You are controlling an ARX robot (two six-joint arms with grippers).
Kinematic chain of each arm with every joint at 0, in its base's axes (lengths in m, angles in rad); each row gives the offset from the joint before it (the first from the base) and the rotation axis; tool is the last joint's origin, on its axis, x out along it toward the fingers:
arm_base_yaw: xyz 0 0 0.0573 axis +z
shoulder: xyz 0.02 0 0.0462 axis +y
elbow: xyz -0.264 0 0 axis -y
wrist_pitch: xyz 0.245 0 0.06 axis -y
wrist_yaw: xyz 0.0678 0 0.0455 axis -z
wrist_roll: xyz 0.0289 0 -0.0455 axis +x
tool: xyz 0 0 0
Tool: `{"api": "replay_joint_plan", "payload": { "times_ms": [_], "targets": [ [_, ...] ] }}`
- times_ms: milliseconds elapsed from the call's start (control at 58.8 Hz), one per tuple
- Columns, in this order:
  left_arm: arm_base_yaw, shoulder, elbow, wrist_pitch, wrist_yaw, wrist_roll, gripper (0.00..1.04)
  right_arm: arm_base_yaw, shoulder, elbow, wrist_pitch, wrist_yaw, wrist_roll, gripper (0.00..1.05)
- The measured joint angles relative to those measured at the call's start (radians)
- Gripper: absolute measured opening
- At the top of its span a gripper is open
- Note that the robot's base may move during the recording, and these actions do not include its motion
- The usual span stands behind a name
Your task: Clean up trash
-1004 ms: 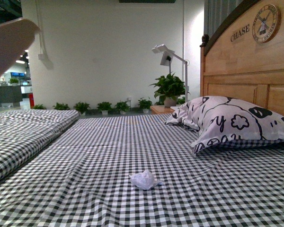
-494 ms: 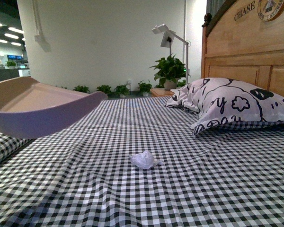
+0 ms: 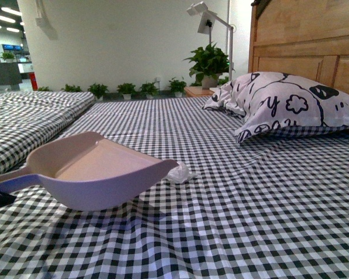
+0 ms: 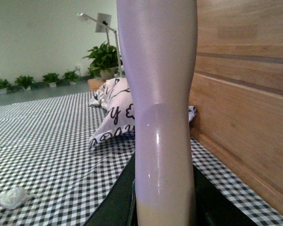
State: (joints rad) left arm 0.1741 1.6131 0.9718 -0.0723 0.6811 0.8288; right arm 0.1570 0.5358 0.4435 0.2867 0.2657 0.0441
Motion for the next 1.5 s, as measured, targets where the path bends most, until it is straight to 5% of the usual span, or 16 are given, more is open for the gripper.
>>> {"api": "replay_joint_plan", "payload": {
  "times_ms": [1174, 1243, 1328, 1498],
  "targets": [
    [-0.052, 0.192, 0.111, -0.107, -0.08, 0.163, 0.27, -0.005, 0.014, 0.018, -0.06, -0.035, 0.0, 0.19],
    [-0.052, 0.192, 0.111, -0.107, -0.083, 0.166, 0.27, 0.0, 0.092, 0.132, -0.319, -0.145, -0.005, 0.19],
    [-0.054, 0.192, 0.112, -0.107, -0.083, 0.167, 0.27, 0.03, 0.23, 0.231, -0.444, -0.199, -0.031, 0.19],
    [-0.055, 0.192, 0.112, -0.107, -0.083, 0.169, 0.27, 0.094, 0.681, 0.424, -0.283, -0.164, -0.155, 0.19]
  ]
}}
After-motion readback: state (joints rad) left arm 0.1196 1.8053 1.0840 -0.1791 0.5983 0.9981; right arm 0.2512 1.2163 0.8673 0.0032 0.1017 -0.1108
